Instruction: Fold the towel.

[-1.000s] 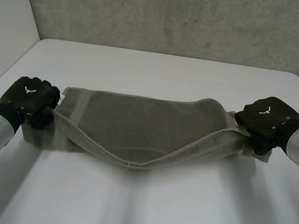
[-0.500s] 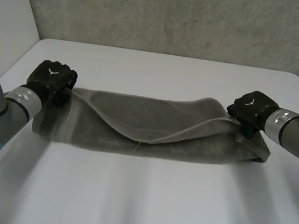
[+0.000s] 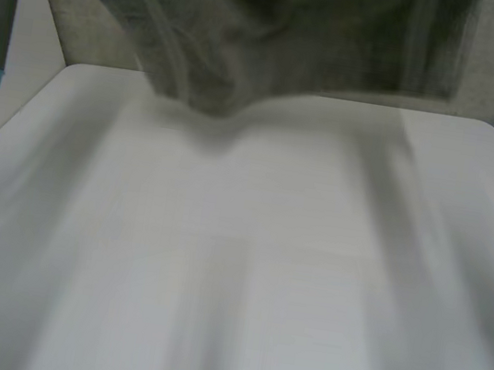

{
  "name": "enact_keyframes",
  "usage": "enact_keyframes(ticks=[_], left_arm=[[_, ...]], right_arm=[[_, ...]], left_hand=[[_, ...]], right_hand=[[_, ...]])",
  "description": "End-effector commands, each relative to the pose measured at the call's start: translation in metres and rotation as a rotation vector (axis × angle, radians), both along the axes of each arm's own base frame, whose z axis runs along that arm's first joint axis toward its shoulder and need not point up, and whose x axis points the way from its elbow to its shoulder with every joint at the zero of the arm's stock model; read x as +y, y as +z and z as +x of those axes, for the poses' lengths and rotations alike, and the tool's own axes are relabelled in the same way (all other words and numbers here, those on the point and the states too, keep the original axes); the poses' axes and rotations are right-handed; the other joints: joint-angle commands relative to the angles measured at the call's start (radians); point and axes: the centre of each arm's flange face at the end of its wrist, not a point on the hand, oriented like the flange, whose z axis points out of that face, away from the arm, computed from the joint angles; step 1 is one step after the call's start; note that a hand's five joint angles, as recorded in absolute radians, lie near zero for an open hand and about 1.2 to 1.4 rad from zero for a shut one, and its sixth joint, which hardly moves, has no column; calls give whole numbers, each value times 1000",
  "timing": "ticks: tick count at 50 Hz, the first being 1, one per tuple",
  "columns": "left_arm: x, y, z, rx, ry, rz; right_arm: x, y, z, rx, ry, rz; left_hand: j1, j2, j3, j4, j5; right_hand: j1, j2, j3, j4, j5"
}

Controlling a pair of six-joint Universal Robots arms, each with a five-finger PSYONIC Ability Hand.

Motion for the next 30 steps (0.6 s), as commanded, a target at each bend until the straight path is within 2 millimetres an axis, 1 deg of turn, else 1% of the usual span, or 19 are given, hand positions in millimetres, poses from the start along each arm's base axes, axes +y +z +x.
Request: enact_keyframes(ticks=[1, 2, 3, 4, 5, 6, 7, 8, 9, 10, 11, 12, 16, 18, 20, 22, 26, 28, 30], left_arm=[[2, -63, 22, -35, 18, 191], [2, -63, 22, -35, 18, 192], [7, -83, 20, -62, -4, 247], [14, -104, 20, -89, -31, 305], [14, -104, 20, -89, -31, 306], [21, -123, 21, -117, -50, 355], [22, -123, 21, -117, -51, 356], [27, -139, 24, -143, -58, 393], [33, -156, 28, -168, -60, 426], [33, -156, 28, -168, -60, 426], [39, -171, 32, -191, -53, 456], [44, -185, 37, -219, -41, 481], [56, -207, 46, -262, -24, 536], [61, -213, 49, -282, -28, 556], [74, -201, 56, -295, -34, 537], [81, -192, 60, -297, -30, 515], [94, -177, 72, -298, -20, 480], [106, -154, 80, -298, -11, 412], [113, -145, 81, -282, -20, 393]], right_arm=[[9, -66, 0, 293, -16, 187], [13, -83, 0, 374, -10, 220], [17, -99, -1, 447, -5, 251], [17, -100, -1, 448, -5, 251], [19, -116, -3, 491, 6, 287], [20, -116, -3, 491, 6, 287], [23, -133, -4, 527, 24, 323], [26, -149, -7, 551, 40, 369], [26, -149, -7, 551, 40, 369], [30, -166, -12, 565, 58, 420], [34, -180, -16, 572, 76, 464], [34, -180, -16, 572, 76, 465], [49, -209, -26, 580, 116, 565], [55, -212, -29, 582, 118, 586], [62, -210, -30, 581, 120, 594], [76, -186, -34, 565, 105, 561], [92, -161, -39, 545, 92, 523], [98, -149, -42, 532, 81, 506], [109, -126, -52, 504, 56, 488]], left_hand=[[44, 36, 16, 38, 27], [44, 36, 16, 38, 27], [44, 36, 16, 38, 27], [44, 36, 16, 38, 27], [44, 36, 16, 38, 27], [44, 36, 16, 38, 27], [44, 36, 16, 38, 27], [44, 36, 16, 38, 27], [44, 36, 16, 38, 27], [44, 36, 16, 38, 27], [44, 36, 16, 38, 27], [44, 36, 16, 38, 27], [44, 36, 16, 38, 27], [44, 36, 16, 38, 27], [44, 36, 16, 38, 27], [44, 36, 16, 38, 27], [44, 36, 16, 38, 27], [44, 36, 16, 38, 27], [44, 36, 16, 38, 27]], right_hand=[[87, 65, 54, 65, 61], [87, 65, 54, 65, 61], [87, 65, 54, 65, 61], [87, 65, 54, 65, 61], [87, 65, 54, 65, 61], [87, 65, 54, 65, 61], [87, 65, 54, 65, 61], [87, 65, 54, 65, 61], [87, 65, 54, 65, 61], [87, 65, 54, 65, 61], [87, 65, 54, 65, 61], [87, 65, 54, 65, 61], [87, 65, 54, 65, 61], [87, 65, 54, 65, 61], [87, 65, 54, 65, 61], [87, 65, 54, 65, 61], [87, 65, 54, 65, 61], [87, 65, 54, 65, 61], [87, 65, 54, 65, 61]])
